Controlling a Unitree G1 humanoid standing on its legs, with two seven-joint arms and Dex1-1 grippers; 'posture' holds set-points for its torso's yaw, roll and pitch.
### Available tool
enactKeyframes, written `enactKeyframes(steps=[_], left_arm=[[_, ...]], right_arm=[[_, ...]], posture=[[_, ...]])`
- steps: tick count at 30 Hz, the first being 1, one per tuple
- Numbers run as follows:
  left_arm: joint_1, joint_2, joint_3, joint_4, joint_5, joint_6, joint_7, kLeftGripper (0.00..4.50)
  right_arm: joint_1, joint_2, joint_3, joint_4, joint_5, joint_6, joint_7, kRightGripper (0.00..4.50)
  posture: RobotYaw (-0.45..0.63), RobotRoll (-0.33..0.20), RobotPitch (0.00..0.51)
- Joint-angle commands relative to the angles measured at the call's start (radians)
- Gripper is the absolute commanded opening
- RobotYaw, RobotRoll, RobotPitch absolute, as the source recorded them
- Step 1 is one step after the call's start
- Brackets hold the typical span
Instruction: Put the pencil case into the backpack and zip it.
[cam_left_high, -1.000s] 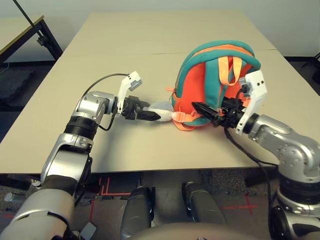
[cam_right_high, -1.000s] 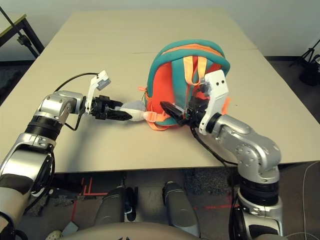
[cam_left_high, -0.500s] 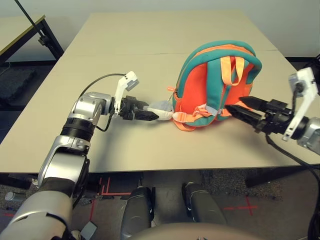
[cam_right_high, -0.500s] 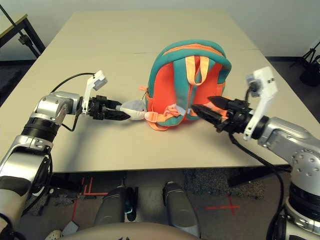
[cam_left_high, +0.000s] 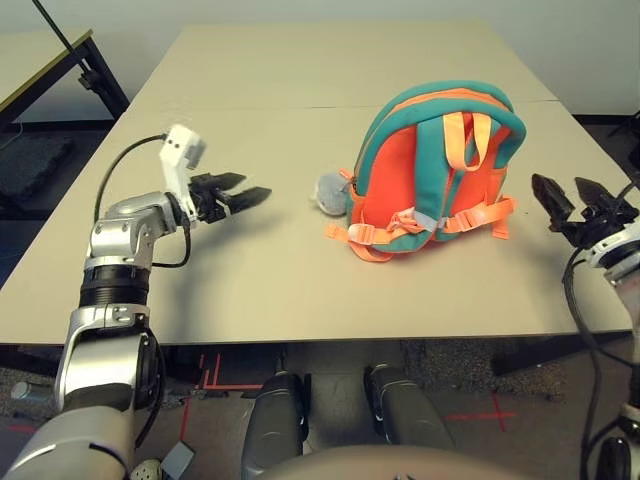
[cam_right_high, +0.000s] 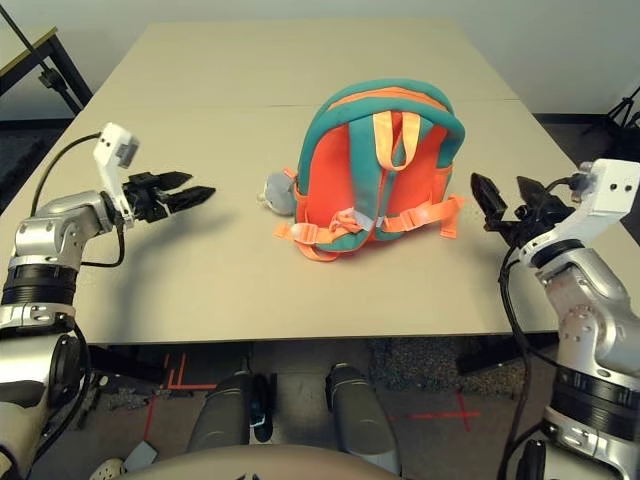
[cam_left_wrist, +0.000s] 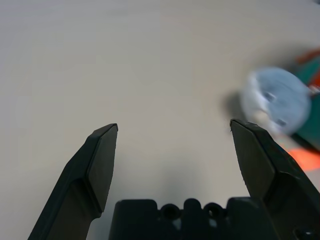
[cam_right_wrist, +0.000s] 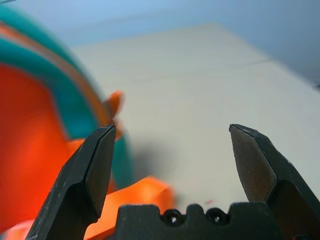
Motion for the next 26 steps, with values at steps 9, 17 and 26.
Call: enactKeyframes(steps=[9, 17, 26], left_arm=[[0.079, -0.053, 0.163, 0.018, -0.004, -0.189, 0.332, 4.5], [0.12, -0.041, 0.188, 0.082, -0.007, -0.284, 0.415, 4.5], [0.112, -0.029, 0.194, 0.152, -0.014, -0.339, 0.436, 4.5]], right_arm=[[-0.063, 0.017, 0.022, 0.209, -0.078, -0.196, -0.001, 4.48], [-0.072, 0.031, 0.055, 0.238, -0.092, -0.22, 0.013, 4.48], [-0.089, 0.024, 0.068, 0.245, -0.093, -0.222, 0.031, 4.48]], posture=[[-0.17, 0.0, 0.137], [-0.14, 0.0, 0.137], [-0.13, 0.0, 0.124]])
